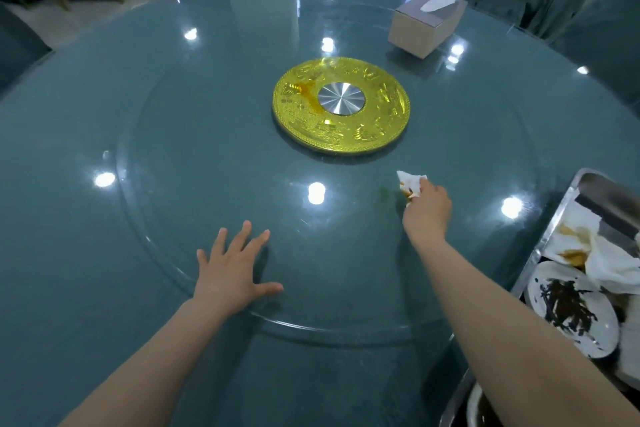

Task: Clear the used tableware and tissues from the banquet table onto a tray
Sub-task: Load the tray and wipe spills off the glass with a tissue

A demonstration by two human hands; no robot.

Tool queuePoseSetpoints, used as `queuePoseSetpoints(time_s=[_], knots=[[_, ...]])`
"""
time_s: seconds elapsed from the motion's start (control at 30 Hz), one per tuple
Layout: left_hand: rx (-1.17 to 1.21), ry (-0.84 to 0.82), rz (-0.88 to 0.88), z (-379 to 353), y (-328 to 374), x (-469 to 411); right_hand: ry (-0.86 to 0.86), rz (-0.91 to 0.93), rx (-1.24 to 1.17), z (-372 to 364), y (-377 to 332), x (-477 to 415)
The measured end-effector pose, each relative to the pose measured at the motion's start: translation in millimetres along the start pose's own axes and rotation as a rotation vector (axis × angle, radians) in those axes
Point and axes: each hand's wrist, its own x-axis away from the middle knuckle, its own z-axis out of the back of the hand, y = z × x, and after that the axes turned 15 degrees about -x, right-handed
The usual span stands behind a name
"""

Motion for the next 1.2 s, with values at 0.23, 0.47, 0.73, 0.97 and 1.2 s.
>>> queuePoseSetpoints(time_s=[0.23,0.47,0.73,0.97,1.2], knots=[[-0.01,-0.002,-0.01,1.6,-1.4,1.7,-0.289,0.31,0.1,-48.7,-47.3,63.6],[0.009,-0.021,-0.02,5.6,-5.1,2.3,-0.379,0.399,0.17,-41.6,-37.0,93.0],[0.017,-0.032,-0.035,9.3,12.3,8.6,-0.443,0.456,0.213,-19.7,-10.9,106.3],[0.004,-0.008,-0.146,15.1,38.5,24.8,-0.355,0.351,0.231,5.3,5.8,105.7],[0.166,-0.015,-0.312,16.0,65.4,38.0,-0.355,0.254,0.247,22.1,13.5,110.5]])
